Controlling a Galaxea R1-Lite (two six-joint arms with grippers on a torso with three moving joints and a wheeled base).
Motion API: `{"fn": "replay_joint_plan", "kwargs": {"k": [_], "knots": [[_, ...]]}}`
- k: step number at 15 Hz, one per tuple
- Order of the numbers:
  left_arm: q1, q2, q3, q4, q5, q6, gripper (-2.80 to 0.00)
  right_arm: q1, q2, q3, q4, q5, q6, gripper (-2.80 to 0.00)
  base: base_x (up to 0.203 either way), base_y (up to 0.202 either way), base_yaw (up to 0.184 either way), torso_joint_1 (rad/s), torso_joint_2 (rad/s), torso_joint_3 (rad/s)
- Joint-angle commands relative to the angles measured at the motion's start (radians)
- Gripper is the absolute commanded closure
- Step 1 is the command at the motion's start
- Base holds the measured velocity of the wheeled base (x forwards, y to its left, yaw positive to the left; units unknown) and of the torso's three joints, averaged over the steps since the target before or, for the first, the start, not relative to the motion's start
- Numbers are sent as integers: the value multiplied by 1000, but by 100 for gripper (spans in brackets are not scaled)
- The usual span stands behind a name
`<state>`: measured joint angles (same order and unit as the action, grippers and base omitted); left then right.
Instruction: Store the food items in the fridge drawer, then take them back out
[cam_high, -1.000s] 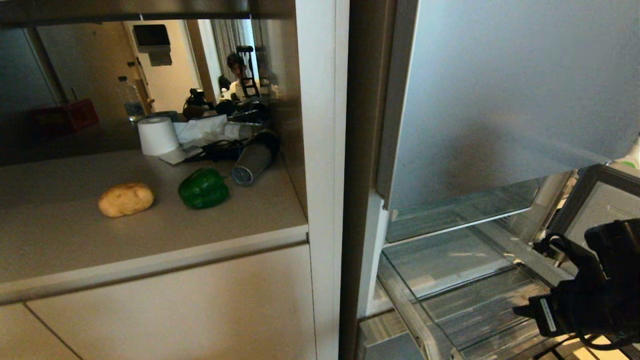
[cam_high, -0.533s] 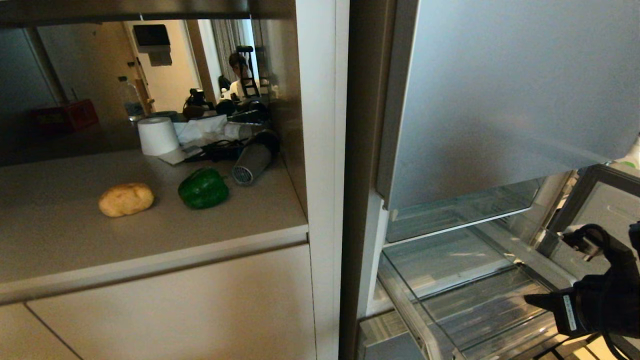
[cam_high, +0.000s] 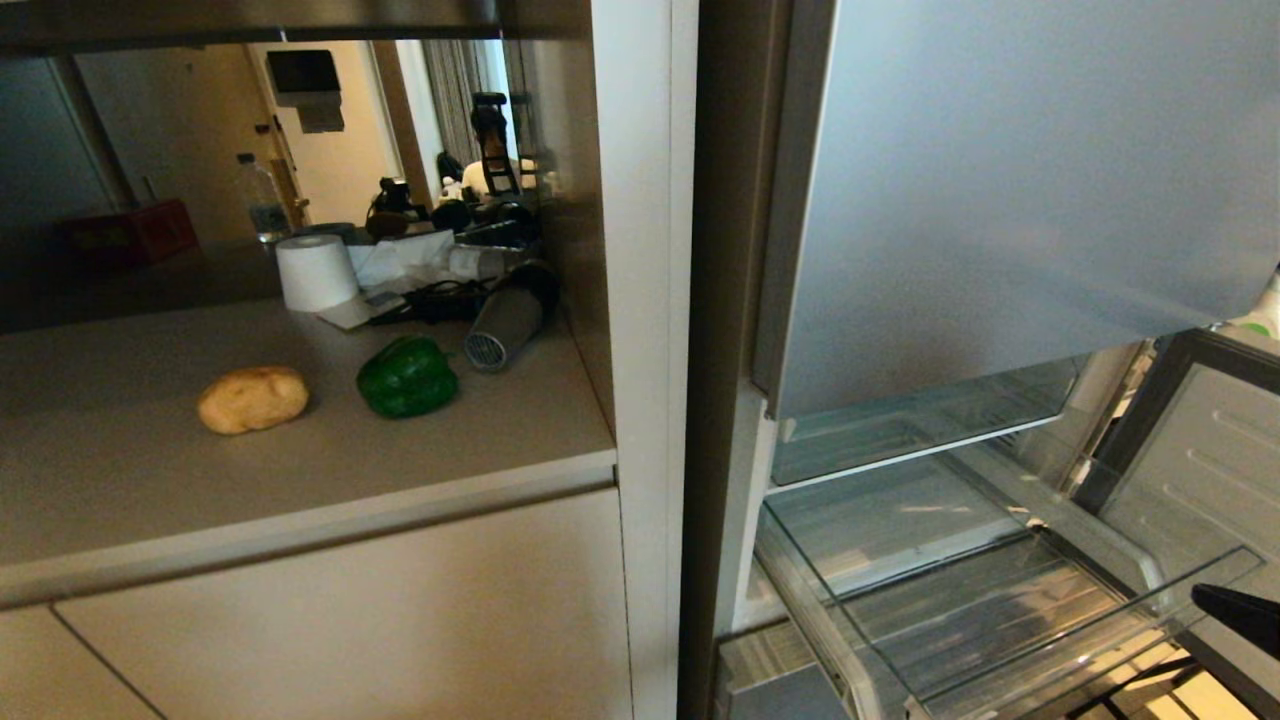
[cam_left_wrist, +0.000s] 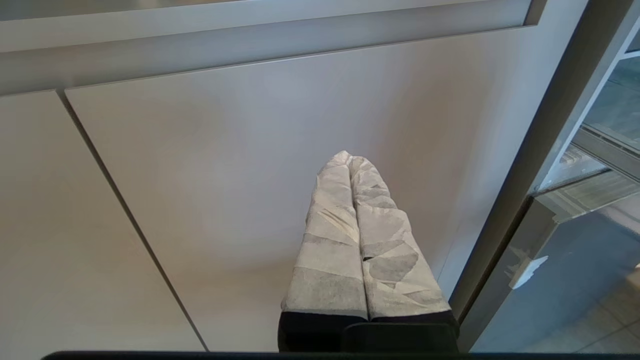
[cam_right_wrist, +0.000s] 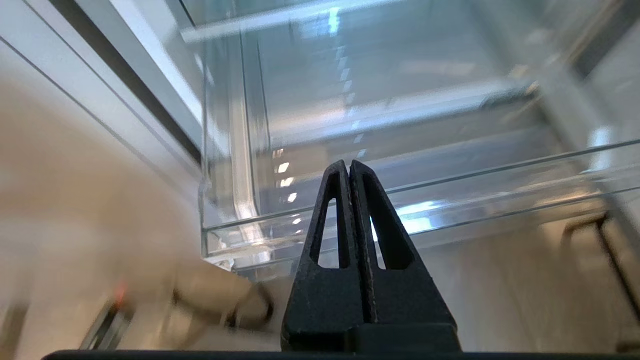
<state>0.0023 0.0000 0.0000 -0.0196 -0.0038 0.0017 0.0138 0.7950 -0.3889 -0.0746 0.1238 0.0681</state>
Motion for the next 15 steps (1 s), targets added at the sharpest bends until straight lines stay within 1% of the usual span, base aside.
{"fn": "replay_joint_plan", "kwargs": {"k": [1,4,7,8,9,10,13,15], "knots": [[0,0,11,0,-1,0,0,-1,-229,50,-1,-3,-2,0,0,0,0,0,0,0],[0,-2,11,0,0,0,0,-2,-513,159,4,-9,-48,0,0,0,0,0,0,0],[0,-2,11,0,-1,0,0,-3,-760,267,48,-15,-92,0,0,0,0,0,0,0],[-1,-2,11,0,1,0,0,-4,-795,327,60,-41,-107,0,0,0,0,0,0,0],[0,-2,11,0,-1,1,0,-4,-798,377,71,-88,-111,0,0,0,0,0,0,0],[-1,-2,11,0,-1,1,0,-5,-794,388,80,-126,-82,0,0,0,0,0,0,0],[-1,-2,11,0,-1,1,0,-5,-793,387,81,-129,-45,0,0,0,0,0,0,0],[-1,-2,11,0,-1,0,0,-5,-793,387,81,-130,-39,0,0,0,0,0,0,0]]}}
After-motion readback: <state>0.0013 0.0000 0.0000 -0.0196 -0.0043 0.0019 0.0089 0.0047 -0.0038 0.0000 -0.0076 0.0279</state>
